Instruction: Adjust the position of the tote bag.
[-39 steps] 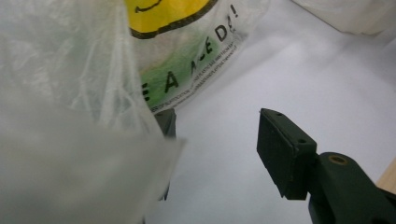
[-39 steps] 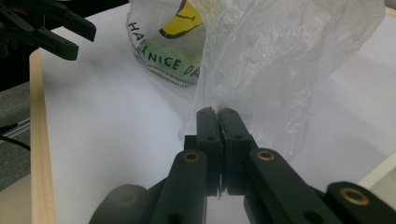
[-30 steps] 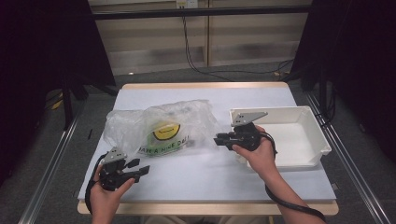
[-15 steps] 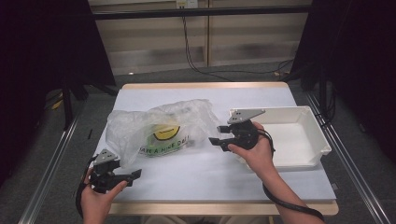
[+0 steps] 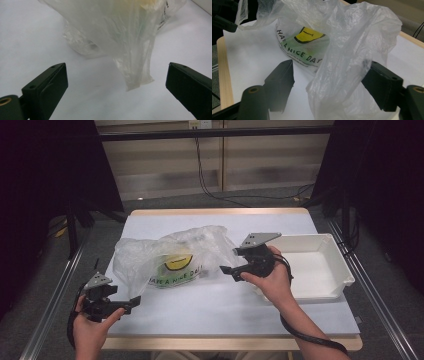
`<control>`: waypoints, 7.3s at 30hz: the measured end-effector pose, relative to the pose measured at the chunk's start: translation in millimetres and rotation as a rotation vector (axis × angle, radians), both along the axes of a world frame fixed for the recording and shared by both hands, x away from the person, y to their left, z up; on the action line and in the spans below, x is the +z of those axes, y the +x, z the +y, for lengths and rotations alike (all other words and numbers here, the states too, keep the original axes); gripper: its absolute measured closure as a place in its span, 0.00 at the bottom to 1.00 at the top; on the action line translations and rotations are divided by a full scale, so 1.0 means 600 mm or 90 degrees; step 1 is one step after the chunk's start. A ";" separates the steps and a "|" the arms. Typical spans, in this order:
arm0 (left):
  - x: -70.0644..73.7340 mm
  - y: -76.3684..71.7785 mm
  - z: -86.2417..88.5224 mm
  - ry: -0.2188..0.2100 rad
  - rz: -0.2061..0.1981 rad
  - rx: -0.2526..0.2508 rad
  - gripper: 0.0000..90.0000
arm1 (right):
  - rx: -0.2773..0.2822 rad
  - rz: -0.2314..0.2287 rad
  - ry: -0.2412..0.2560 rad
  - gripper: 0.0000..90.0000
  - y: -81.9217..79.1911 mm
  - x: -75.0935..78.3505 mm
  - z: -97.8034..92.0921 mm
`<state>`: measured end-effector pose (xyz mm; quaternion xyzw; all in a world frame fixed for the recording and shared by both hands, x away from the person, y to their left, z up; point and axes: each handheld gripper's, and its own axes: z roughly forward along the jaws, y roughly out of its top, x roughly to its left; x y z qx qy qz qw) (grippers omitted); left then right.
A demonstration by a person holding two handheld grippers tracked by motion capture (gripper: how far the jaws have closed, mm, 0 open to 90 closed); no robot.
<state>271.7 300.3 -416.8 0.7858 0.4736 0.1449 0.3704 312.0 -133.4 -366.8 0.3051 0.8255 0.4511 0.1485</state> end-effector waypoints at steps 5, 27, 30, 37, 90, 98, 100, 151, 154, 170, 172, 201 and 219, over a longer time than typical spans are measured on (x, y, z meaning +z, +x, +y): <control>0.018 0.010 0.006 0.008 -0.007 0.001 0.05 | 0.008 -0.011 -0.008 0.26 -0.002 0.008 0.012; 0.038 0.042 -0.020 0.021 -0.015 -0.007 0.12 | -0.037 0.003 -0.030 0.24 -0.002 -0.015 -0.029; 0.041 0.045 -0.023 0.030 -0.020 -0.007 0.14 | -0.041 0.010 -0.022 0.24 -0.002 -0.016 -0.037; 0.053 0.049 -0.027 0.033 -0.025 -0.018 0.22 | -0.025 -0.003 -0.013 0.24 -0.008 -0.002 -0.022; 0.039 0.023 -0.078 0.001 0.053 -0.163 0.94 | 0.081 0.091 0.055 0.48 0.040 -0.085 0.279; 0.043 0.019 -0.083 -0.003 0.037 -0.169 0.88 | 0.090 0.121 0.064 0.99 0.054 -0.101 0.289; 0.044 0.018 -0.082 0.009 0.031 -0.156 0.76 | 0.087 0.130 0.071 1.00 0.056 -0.102 0.283; 0.038 0.006 -0.100 -0.044 0.061 -0.197 0.96 | 0.055 0.100 0.036 0.44 0.030 -0.102 0.259; 0.042 0.006 -0.101 -0.040 0.062 -0.201 0.96 | 0.067 0.089 0.013 0.42 0.028 -0.115 0.266; 0.026 0.001 -0.083 -0.055 0.076 -0.186 0.96 | 0.091 0.090 0.022 0.36 0.047 -0.127 0.293; 0.024 0.000 -0.081 -0.051 0.085 -0.190 0.96 | 0.087 0.091 0.027 0.34 0.049 -0.125 0.291; 0.061 0.019 -0.062 0.022 0.031 -0.044 0.16 | 0.093 0.145 0.085 1.00 0.049 -0.128 0.256; 0.091 0.072 -0.095 0.040 -0.040 -0.042 0.11 | 0.119 0.147 0.084 1.00 0.034 -0.127 0.253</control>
